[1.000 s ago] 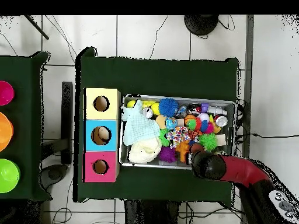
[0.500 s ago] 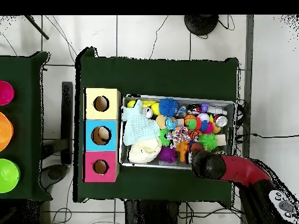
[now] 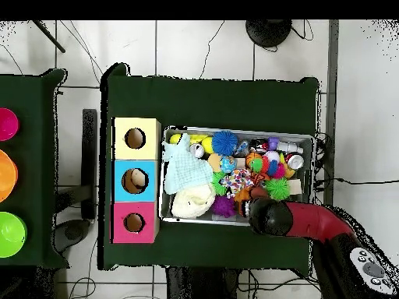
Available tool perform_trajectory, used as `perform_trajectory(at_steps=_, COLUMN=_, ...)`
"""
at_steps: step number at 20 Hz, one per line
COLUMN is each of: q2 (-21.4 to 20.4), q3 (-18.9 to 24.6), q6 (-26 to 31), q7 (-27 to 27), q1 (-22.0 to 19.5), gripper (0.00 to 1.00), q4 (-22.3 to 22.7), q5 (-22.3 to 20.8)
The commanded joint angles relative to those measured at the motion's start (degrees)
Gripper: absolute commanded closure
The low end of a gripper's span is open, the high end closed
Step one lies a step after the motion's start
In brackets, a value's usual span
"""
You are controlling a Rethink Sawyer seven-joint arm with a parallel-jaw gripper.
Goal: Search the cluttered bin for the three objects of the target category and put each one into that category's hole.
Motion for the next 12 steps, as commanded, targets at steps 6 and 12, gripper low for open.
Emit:
perform_trajectory(at_steps=6, q2=-3.54, q3=6.04, q6=8.95, q7=-4.99, q1=1.39, gripper=0.00, q4=-8.60, q5=1.05)
perform_trajectory(at_steps=12, q2=-6.19, q3=7.49, q6=14.05, q7=-6.05, q1=1.16, gripper=0.00, q4=-8.34, q5=2.60)
